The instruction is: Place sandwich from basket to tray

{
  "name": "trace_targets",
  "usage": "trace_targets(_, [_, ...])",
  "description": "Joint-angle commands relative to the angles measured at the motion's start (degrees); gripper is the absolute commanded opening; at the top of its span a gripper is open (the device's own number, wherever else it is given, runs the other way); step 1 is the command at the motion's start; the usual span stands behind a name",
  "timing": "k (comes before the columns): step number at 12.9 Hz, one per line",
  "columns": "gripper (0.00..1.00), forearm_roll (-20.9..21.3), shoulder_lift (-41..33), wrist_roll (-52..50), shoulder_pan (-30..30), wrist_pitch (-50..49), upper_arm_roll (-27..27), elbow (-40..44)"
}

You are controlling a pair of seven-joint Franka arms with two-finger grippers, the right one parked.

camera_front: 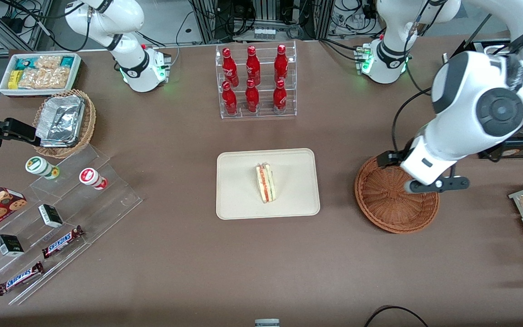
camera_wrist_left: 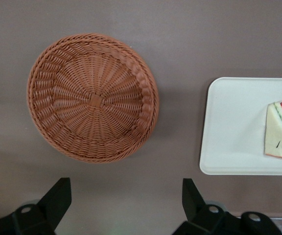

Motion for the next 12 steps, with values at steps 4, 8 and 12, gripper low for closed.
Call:
trace_targets(4, [1.0,-0.27,-9.98,10.43,9.57,-3.77,-5.19,-7.65])
trace_targets(8, [1.0,-0.18,-14.82,18.26,13.71,-7.66,-5.63,-7.48])
trace_targets(12, [1.0,0.52,-16.41,19.06,14.95,-7.66,-5.54,-7.21])
